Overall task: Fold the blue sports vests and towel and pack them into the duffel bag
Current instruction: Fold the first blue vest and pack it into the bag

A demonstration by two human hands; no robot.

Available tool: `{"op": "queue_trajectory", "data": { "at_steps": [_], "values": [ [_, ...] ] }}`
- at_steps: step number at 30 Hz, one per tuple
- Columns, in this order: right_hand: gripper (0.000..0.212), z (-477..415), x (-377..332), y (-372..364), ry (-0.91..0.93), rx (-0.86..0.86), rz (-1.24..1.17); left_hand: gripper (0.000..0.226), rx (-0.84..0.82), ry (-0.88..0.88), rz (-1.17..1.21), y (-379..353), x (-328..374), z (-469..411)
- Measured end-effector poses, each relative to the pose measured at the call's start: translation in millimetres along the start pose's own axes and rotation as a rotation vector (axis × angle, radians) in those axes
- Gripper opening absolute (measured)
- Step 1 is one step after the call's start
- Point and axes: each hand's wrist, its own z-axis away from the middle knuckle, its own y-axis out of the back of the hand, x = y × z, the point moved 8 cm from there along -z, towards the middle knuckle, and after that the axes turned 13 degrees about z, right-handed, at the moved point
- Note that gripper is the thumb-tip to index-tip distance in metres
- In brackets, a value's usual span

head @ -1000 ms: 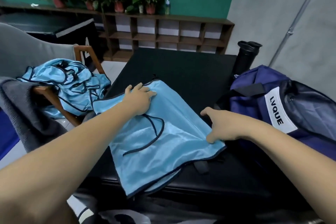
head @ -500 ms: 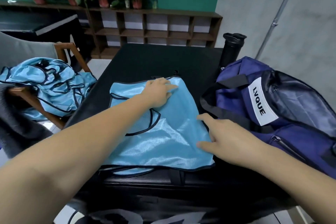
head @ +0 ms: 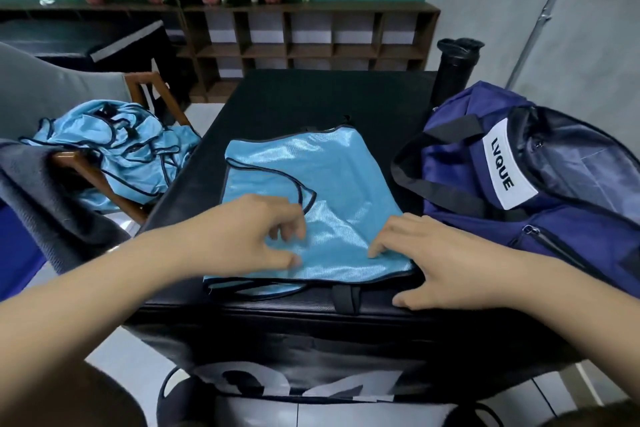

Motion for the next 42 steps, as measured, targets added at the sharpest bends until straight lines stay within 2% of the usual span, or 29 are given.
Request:
{"op": "queue_trajectory", "data": {
  "at_steps": [5, 10, 15, 18, 22, 25, 28, 30, 31, 33, 37, 42],
  "values": [
    [0.040, 2.0, 5.5, -5.6, -0.033, -0.014, 0.046, 0.041, -0.081, 0.055, -0.105, -19.1, -10.2, 37.0],
    [0.028, -3.9, 7.5, -14.3, -0.076, -0.030, 0.072, 0.038, -0.108, 0.101, -0.295, -34.2, -23.7, 46.9],
    [0.017, -14.0, 6.2, -17.1, -0.089, -0.039, 0.128, 0.028, -0.052, 0.073, -0.374, -30.7, -25.5, 47.7],
    [0.015, -17.5, 5.1, -18.3, -0.094, -0.041, 0.122, 0.016, 0.032, -0.016, -0.430, -26.0, -22.2, 47.1],
    [0.012, -19.6, 3.3, -7.2, -0.092, 0.007, -0.039, 0.013, 0.007, 0.036, -0.218, -11.7, -28.8, 48.0],
    [0.011, -18.4, 7.2, 8.3, -0.164, 0.048, -0.192, 0.008, 0.042, 0.097, -0.030, 4.0, -30.2, 51.9],
    [0.015, -17.0, 7.1, 19.7, -0.196, -0.024, -0.431, 0.019, 0.020, 0.176, 0.189, 16.4, -31.4, 55.6],
    [0.009, -18.4, 12.0, 28.5, -0.228, -0.013, -0.576, 0.012, 0.038, 0.188, 0.277, 28.1, -36.0, 54.9],
    [0.004, -20.1, 16.5, 32.1, -0.258, 0.023, -0.610, 0.007, 0.060, 0.192, 0.297, 33.7, -39.4, 53.1],
    [0.019, -26.1, 29.1, 31.2, -0.350, 0.087, -0.684, 0.003, 0.109, 0.198, 0.308, 42.4, -48.2, 46.6],
    [0.013, -40.1, 49.6, 7.7, -0.547, 0.084, -0.978, 0.006, 0.197, 0.240, 0.265, 51.6, -63.1, 28.7],
    [0.030, -54.7, 76.8, 1.7, -0.709, 0.238, -1.015, 0.009, 0.244, 0.293, 0.223, 57.8, -79.3, 7.1]
  ]
}}
